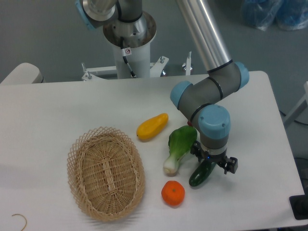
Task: Pick up the cucumber from the table
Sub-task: 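Lower the gripper over the cucumber and align the fingers around it, then close the gripper on the cucumber and lift it off the table, then carry the held cucumber toward the wicker basket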
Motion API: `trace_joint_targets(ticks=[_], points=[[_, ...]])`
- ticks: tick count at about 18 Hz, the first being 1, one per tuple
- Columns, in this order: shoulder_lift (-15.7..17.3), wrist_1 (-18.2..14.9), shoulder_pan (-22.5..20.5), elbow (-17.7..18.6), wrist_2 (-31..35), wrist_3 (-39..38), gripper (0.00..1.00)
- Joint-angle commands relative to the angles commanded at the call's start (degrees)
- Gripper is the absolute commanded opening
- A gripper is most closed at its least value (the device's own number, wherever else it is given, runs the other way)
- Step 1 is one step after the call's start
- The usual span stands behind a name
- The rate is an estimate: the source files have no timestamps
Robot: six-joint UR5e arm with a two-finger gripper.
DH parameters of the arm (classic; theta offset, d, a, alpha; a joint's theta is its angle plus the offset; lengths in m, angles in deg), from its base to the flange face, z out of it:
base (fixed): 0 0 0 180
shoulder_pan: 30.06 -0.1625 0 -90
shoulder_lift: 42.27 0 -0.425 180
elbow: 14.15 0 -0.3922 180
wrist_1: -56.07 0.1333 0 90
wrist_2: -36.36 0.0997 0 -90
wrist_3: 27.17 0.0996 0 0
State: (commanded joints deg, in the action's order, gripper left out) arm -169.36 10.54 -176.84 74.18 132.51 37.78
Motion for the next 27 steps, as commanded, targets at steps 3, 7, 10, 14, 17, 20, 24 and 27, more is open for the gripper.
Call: trace_joint_targets(ticks=[3,7,10,14,17,20,24,27], points=[[0.1,-0.1,0.1,0.0,0.0,0.2,0.5],[0.3,-0.4,0.0,0.0,0.1,2.3,0.15],[0.5,-0.5,0.0,-0.2,0.1,2.8,0.1],[1.4,-1.3,-0.1,-1.3,0.0,4.0,0.1],[3.3,-4.2,-0.1,-3.9,-0.2,5.0,0.1],[5.4,-10.2,2.0,-7.7,-0.7,3.6,0.1],[9.5,-13.9,5.5,-8.3,-3.2,-1.4,0.1],[11.1,-13.9,8.2,-8.4,-5.5,-6.8,0.1]])
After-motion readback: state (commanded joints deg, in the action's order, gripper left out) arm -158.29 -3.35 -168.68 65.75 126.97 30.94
